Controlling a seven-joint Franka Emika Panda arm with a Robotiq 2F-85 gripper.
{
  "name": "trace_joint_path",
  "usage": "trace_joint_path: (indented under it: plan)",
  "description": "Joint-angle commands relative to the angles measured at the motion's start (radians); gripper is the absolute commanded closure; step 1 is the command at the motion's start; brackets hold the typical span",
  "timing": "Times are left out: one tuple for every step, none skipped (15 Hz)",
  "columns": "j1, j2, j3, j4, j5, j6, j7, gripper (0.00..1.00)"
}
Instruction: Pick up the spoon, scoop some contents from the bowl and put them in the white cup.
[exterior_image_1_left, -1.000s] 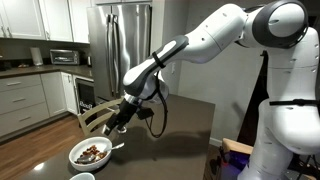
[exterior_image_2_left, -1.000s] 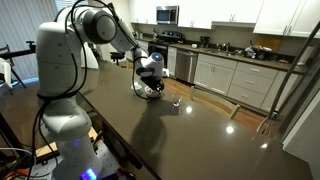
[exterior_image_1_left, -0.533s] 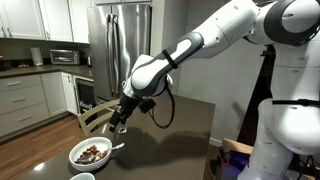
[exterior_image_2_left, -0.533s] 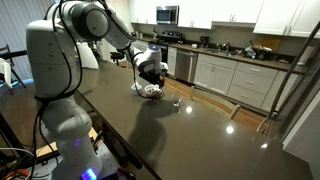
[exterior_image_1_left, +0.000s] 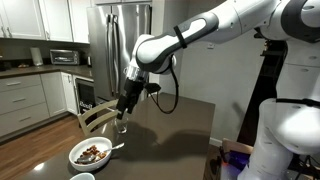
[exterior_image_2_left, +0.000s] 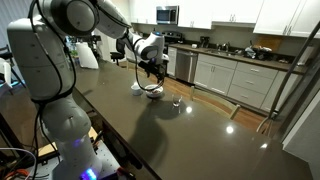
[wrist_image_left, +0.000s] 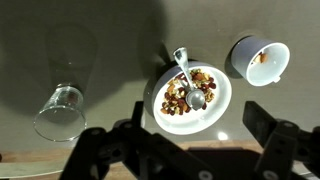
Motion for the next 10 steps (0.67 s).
trace_joint_path:
  plan:
    - [-0.006, -0.008, 0.002, 0.011, -0.001, -0.029, 0.006, 0.00]
    - [-0.006, -0.015, -0.001, 0.020, -0.001, -0.050, 0.008, 0.00]
    - [-0.006, -0.020, -0.002, 0.023, -0.001, -0.057, 0.008, 0.00]
    - [-0.006, -0.021, -0.003, 0.023, -0.001, -0.058, 0.008, 0.00]
    - [-0.006, -0.021, -0.003, 0.023, -0.001, -0.058, 0.009, 0.00]
    - [-0.006, -0.021, -0.003, 0.023, -0.001, -0.058, 0.009, 0.00]
    - [-0.006, -0.021, -0.003, 0.023, -0.001, -0.058, 0.009, 0.00]
    - [-0.006, -0.021, -0.003, 0.023, -0.001, -0.058, 0.009, 0.00]
    - [-0.006, -0.021, -0.003, 0.023, -0.001, -0.058, 0.009, 0.00]
    - [-0.006, -0.021, -0.003, 0.023, -0.001, -0.058, 0.009, 0.00]
